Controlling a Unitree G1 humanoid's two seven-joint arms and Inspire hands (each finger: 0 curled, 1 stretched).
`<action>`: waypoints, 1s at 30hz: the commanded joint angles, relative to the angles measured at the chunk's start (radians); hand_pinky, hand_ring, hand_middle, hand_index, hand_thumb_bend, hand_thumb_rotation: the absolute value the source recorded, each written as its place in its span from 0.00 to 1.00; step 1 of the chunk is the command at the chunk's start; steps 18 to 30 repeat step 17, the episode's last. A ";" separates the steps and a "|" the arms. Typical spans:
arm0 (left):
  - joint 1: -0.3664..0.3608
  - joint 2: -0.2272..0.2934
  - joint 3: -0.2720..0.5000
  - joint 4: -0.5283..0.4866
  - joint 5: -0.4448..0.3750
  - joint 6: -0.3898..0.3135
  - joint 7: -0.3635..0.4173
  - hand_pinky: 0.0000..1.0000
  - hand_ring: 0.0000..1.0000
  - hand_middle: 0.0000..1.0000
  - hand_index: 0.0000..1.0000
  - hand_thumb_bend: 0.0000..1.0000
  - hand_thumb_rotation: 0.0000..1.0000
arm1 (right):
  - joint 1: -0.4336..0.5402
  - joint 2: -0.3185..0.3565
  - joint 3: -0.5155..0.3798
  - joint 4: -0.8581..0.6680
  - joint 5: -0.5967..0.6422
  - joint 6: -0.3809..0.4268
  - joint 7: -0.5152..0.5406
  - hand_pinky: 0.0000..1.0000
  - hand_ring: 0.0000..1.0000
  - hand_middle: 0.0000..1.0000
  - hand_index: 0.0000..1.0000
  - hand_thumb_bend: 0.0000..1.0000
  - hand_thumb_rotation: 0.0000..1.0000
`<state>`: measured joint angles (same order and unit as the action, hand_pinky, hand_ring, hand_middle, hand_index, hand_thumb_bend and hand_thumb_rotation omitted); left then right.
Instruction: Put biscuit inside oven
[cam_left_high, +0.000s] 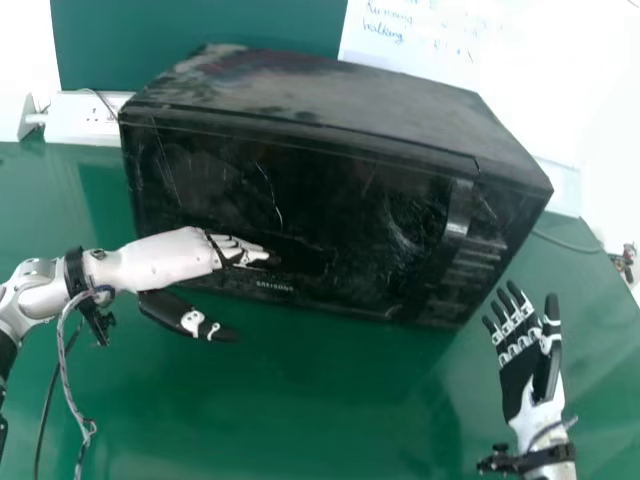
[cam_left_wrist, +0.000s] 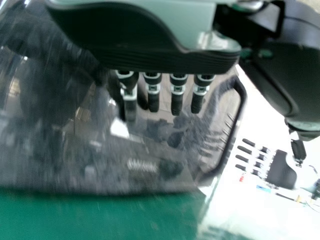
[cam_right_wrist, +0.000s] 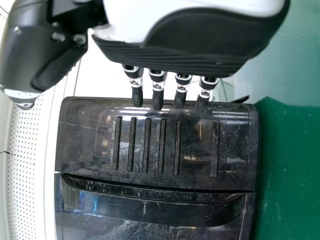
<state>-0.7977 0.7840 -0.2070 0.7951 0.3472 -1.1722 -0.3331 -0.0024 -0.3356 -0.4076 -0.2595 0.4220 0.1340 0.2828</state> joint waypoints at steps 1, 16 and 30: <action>0.059 0.026 0.013 -0.033 -0.035 -0.025 -0.012 1.00 1.00 1.00 1.00 0.91 1.00 | 0.016 -0.006 -0.003 0.006 0.000 -0.003 0.009 1.00 1.00 1.00 1.00 0.99 0.95; 0.600 0.174 0.177 -0.437 -0.320 0.088 -0.071 1.00 1.00 1.00 1.00 0.91 1.00 | 0.002 -0.007 -0.002 0.013 -0.009 -0.009 0.007 0.96 1.00 1.00 1.00 0.96 0.96; 0.634 0.172 0.193 -0.455 -0.337 0.096 -0.073 1.00 1.00 1.00 1.00 0.91 1.00 | 0.002 -0.007 -0.003 0.013 -0.010 -0.010 0.006 0.96 1.00 1.00 1.00 0.95 0.97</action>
